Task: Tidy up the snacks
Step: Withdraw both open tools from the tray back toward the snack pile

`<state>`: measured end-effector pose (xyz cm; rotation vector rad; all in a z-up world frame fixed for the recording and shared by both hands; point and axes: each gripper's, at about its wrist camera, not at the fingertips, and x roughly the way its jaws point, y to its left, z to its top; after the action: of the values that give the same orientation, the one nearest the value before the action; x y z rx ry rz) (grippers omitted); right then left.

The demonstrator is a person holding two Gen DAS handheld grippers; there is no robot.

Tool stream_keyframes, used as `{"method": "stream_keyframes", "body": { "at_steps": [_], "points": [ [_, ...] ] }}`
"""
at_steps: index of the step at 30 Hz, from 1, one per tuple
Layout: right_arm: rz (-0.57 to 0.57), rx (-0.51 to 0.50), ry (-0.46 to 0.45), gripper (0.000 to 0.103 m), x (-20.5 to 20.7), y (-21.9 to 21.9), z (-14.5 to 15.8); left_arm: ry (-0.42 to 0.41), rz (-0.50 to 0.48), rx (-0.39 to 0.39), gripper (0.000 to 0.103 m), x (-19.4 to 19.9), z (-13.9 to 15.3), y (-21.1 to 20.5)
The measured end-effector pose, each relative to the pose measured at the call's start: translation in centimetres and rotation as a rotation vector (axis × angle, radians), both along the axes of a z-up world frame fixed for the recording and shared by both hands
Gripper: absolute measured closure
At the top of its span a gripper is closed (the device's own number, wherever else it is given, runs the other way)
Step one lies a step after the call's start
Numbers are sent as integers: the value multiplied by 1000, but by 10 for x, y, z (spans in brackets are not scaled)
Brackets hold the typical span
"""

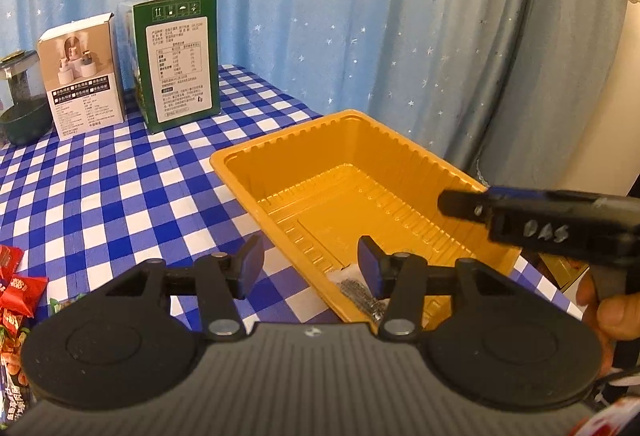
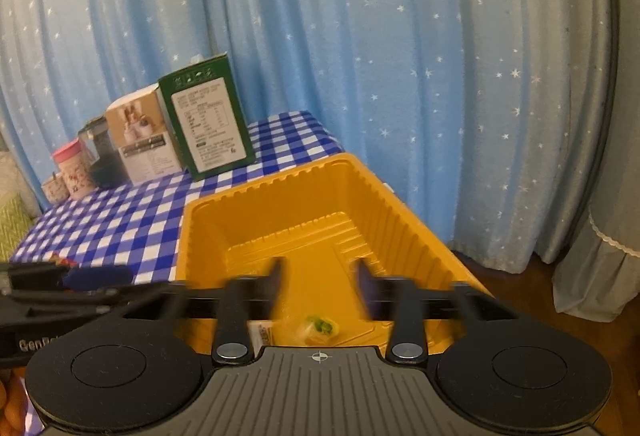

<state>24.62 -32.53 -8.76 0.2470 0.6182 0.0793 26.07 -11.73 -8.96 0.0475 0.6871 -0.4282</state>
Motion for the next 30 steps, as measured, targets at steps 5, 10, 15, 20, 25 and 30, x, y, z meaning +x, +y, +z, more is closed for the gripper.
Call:
{"method": "stream_keyframes", "body": {
  "at_steps": [5,10,15,20,25,30],
  "points": [
    [-33,13,-13,40,-3,-6,3,7,7,4,55,-1,-1,1],
    [-31,5,-17,40,-4,-4,4,-2,14,-4,55,-3,2,5],
    [-26,-5,-32,40,-7,0,5,-8,26,-7,55,-5,6,11],
    [-2,-19,-48,40,-7,10,9,-22,52,-7,54,-11,12,23],
    [48,-34,-70,40,-7,28,12,-34,94,0,48,-21,13,47],
    [110,-50,-88,40,-6,54,15,-35,146,13,47,-31,15,77]
  ]
}}
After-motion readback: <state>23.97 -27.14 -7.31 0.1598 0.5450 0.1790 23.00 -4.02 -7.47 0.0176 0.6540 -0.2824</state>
